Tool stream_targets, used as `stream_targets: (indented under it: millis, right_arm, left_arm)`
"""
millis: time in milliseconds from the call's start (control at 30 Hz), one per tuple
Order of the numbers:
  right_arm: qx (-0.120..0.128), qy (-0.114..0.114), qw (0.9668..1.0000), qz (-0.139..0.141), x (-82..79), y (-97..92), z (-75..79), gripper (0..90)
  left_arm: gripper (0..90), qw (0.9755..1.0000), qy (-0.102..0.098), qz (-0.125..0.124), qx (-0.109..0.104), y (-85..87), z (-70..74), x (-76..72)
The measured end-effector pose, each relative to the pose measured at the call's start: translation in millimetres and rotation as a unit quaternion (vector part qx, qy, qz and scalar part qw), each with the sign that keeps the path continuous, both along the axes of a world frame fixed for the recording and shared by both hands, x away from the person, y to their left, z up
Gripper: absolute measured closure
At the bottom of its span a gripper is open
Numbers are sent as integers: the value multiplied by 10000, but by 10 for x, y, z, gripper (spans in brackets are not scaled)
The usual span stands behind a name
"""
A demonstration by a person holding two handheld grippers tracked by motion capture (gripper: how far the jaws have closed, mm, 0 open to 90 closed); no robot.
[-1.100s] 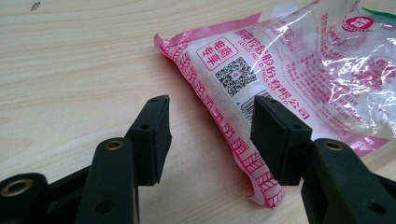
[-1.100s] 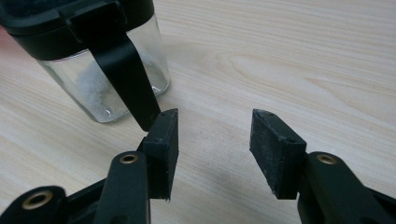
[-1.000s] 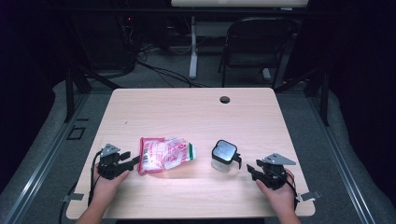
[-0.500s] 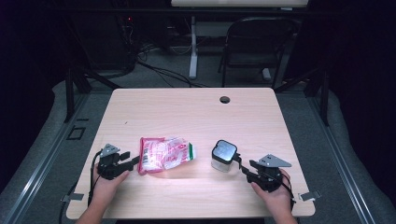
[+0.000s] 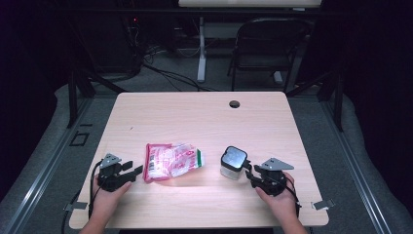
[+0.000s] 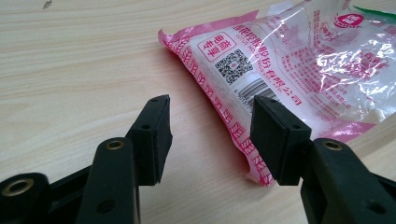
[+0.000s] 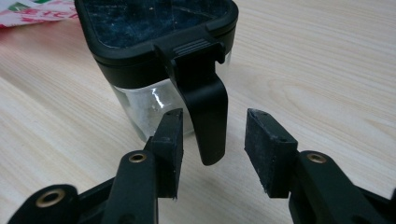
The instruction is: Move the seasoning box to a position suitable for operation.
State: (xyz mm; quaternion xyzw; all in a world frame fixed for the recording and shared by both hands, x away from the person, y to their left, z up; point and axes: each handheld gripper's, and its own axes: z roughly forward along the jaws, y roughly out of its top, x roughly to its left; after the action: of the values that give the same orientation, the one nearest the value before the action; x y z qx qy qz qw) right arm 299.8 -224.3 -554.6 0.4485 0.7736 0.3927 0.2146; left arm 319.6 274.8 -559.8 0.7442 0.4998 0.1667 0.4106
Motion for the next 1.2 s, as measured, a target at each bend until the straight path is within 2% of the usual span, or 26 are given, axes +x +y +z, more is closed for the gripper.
stream_targets:
  millis: [367,567,733,1200]
  right_arm:
    - [-128,117,9998,53,113,77,-39,632]
    - [-232,153,9996,113,131,98,-32,719]
    - [-433,110,9988,181,125,116,-22,734]
    - [-493,121,9982,311,97,107,-12,737]
  left_arm:
    - [486,9999,-82,68,-19,26,31,-119]
    - [508,9999,-108,-15,-52,1,65,-170]
    - [541,9998,-170,-123,38,-52,94,-196]
    - [558,9981,-309,-532,69,-275,179,-244]
